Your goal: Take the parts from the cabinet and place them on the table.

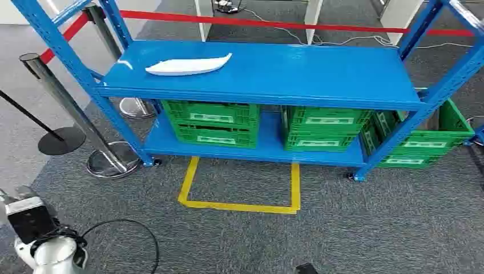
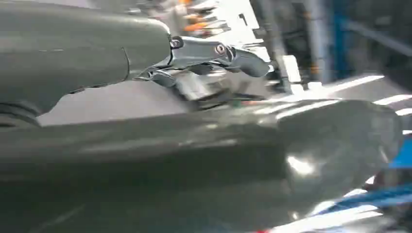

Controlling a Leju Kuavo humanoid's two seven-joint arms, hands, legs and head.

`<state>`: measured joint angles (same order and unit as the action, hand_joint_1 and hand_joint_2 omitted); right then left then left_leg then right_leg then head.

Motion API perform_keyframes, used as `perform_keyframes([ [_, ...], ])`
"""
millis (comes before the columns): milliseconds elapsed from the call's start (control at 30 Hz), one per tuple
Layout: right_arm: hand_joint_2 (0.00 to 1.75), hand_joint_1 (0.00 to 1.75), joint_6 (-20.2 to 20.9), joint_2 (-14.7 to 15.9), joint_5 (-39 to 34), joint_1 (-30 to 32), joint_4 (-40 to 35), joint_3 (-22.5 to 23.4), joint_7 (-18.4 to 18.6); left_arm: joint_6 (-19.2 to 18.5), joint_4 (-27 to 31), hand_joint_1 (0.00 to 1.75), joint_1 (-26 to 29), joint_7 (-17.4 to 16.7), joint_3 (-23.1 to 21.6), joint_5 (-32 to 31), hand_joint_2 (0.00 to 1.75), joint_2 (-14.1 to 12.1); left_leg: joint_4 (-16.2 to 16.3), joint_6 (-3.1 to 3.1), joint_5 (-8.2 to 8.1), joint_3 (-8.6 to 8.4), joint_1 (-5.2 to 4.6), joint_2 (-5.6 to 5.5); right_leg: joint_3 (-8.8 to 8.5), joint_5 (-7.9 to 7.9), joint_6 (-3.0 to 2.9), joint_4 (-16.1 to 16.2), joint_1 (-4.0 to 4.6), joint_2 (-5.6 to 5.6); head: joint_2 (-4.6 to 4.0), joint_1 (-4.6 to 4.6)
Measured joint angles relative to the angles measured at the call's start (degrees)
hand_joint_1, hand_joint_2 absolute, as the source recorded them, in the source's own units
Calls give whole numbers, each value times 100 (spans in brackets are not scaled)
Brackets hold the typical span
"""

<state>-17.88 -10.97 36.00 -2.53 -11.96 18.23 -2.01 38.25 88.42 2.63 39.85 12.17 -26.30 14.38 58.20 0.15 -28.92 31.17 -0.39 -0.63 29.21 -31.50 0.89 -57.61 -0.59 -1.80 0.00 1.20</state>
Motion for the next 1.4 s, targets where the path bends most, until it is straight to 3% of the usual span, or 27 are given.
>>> perform_keyframes([
  [200, 175, 0, 17, -15, 2, -5, 2, 225, -415, 153, 491, 0, 83, 35, -846, -196, 0, 111, 37, 32, -20, 5, -17, 0, -8, 13, 26, 11, -17, -3, 0, 0],
  [333, 175, 0, 6, -33, -2, -8, 7, 319, -468, 173, 555, 0, 108, 35, -1088, -194, 0, 103, 73, 86, -44, 20, -34, 2, -13, 14, 78, 14, -34, -5, 0, 0],
  [367, 0, 0, -7, -35, -7, -14, 7, 328, -470, 173, 561, 0, 109, 35, -1117, -192, 0, 100, 72, 103, -43, 24, -42, 1, -18, 20, 99, 30, -41, -9, 0, 2],
  [400, 0, 0, -64, -53, -22, -20, 7, 358, -470, 173, 561, 0, 109, 35, -1162, -185, 0, 92, 45, 130, -29, 22, -44, -2, -35, 32, 122, 59, -40, -16, 0, 7],
  [433, 0, 0, -109, -61, -35, -31, 7, 382, -457, 173, 559, 0, 113, 35, -1215, -194, 0, 92, -84, 195, 42, -41, 28, -6, -19, -11, 149, 48, -34, 4, 0, -2],
  [467, 0, 0, -125, -61, -44, -35, 7, 404, -448, 175, 559, 0, 107, 35, -1252, -205, 0, 92, -131, 215, 57, -72, 21, -4, 34, -83, 151, -45, -33, 81, 0, -9],
  [500, 0, 0, -155, -63, -63, -41, 7, 450, -430, 175, 557, 0, 100, 35, -1329, -196, 0, 92, -137, 235, 67, -71, 25, -4, 189, -232, 147, -337, -31, 131, 0, -26],
  [567, 0, 0, -154, -66, -115, -36, 9, 513, -399, 175, 550, 0, 102, 35, -1437, 79, 0, 92, -137, 254, 51, -69, 17, -9, 727, -597, 165, -1298, -33, 170, 0, -35],
  [600, 0, 0, -116, -66, -136, -35, 11, 553, -341, 175, 552, 0, 103, 35, -1479, 119, 0, 92, -137, 252, 46, -70, 15, -16, 955, -677, 178, -1644, -31, 171, 0, -37],
  [633, 0, 0, -27, -66, -153, -31, 15, 605, -302, 175, 552, 0, 104, 35, -1531, 116, 0, 92, -136, 245, 35, -79, 15, -27, 1073, -607, 188, -1752, -34, 169, 0, -33],
  [667, 0, 0, 50, -63, -153, -30, 15, 632, -280, 175, 552, 0, 103, 35, -1578, 116, 0, 92, -134, 234, 19, -99, 20, -46, 1048, -386, 193, -1577, -42, 169, 0, -39],
  [700, 0, 0, 101, -63, -146, -32, 15, 647, -249, 175, 555, 0, 103, 35, -1650, 114, 0, 92, -128, 213, -4, -129, 27, -65, 908, -92, 200, -1206, -54, 169, 0, -37],
  [733, 0, 0, 136, -63, -133, -32, 15, 653, -242, 175, 563, 0, 101, 35, -1702, 116, 0, 92, -120, 185, -37, -171, 32, -82, 680, 241, 198, -663, -69, 170, 0, -39],
  [767, 0, 0, 174, -66, -131, -32, 17, 679, -232, 175, 574, 0, 98, 35, -1752, 148, 0, 90, -103, 149, -76, -197, 35, -88, 500, 427, 205, -214, -86, 188, 0, -39],
  [800, 0, 0, 275, -72, -146, -41, 39, 712, -179, 175, 615, 0, 98, 35, -1796, 249, 0, 85, -56, 98, -116, -164, -7, -100, 357, 327, 202, -141, -63, 244, 0, -54],
  [833, 0, 0, 330, -74, -164, -56, 39, 743, -133, 175, 666, 0, 104, 35, -1847, 311, 0, 72, -28, 79, -112, -134, -2, -110, 380, 287, 133, -114, -62, 236, 0, -41],
  [900, 0, 0, 382, -74, -177, -40, 42, 787, -118, 175, 730, 0, 103, 35, -1916, 355, 0, 65, -35, 57, -111, -134, 18, -112, 395, 268, 92, -122, -34, 236, 0, -33],
  [967, 0, 0, 415, -79, -179, -39, 42, 800, -118, 175, 784, 0, 107, 35, -1967, 372, 0, 50, 42, -7, -210, -126, 27, -87, 351, 270, 23, -93, -76, 207, 0, -33],
  [1000, 0, 0, 439, -79, -164, -46, 42, 815, -116, 175, 828, 0, 105, 37, -1997, 385, 0, 42, 282, -42, -335, -28, 27, -34, 326, 249, -10, -93, -77, 200, 0, 24],
  [1067, 0, 0, 515, -79, -110, -48, 42, 822, -83, 175, 850, 0, 110, 35, -2052, 431, 0, 24, 1178, -88, -688, 422, 55, -12, 283, 214, -61, -93, -73, 159, 0, 22],
  [1100, 0, 0, 560, -76, -85, -46, 42, 824, -42, 175, 850, 0, 122, 35, -2072, 449, 0, 22, 1571, -100, -786, 654, 66, -11, 268, 198, -76, -93, -70, 144, 0, 20],
  [1133, 0, 0, 590, -76, -63, -45, 42, 828, -39, 175, 850, 0, 137, 35, -2098, 479, 0, 20, 1743, -103, -766, 788, 77, -10, 252, 185, -75, -93, -69, 138, 0, 20],
  [1167, 0, 0, 614, -76, -41, -45, 42, 833, -41, 175, 850, 0, 150, 35, -2124, 501, 0, 17, 1672, -101, -615, 803, 84, -8, 228, 171, -74, -93, -70, 138, 0, 20],
  [1200, 0, 0, 618, -76, -13, -46, 42, 837, -41, 175, 865, 0, 158, 35, -2139, 525, 0, 17, 1390, -90, -350, 717, 89, -6, 200, 145, -70, -93, -71, 140, 0, 22],
  [1267, 0, 0, 588, -76, 33, -44, 42, 844, -39, 175, 942, 0, 172, 35, -2148, 538, 0, 17, 446, -54, 253, 362, 92, 37, 127, 89, -41, -93, -76, 142, 0, 20],
  [1333, 0, 0, 527, -76, 61, -52, 42, 850, -13, 175, 959, 0, 177, 35, -2172, 580, 0, 20, 167, -32, 149, 245, 43, 74, 156, 47, 40, -108, -39, 145, 0, 31],
  [1400, 0, 0, 513, -77, 98, -50, 42, 850, 20, 175, 987, 0, 212, 35, -2209, 608, 0, 20, 152, 12, 103, 292, 28, 53, 179, 76, 112, -72, -49, 109, 0, 7],
])
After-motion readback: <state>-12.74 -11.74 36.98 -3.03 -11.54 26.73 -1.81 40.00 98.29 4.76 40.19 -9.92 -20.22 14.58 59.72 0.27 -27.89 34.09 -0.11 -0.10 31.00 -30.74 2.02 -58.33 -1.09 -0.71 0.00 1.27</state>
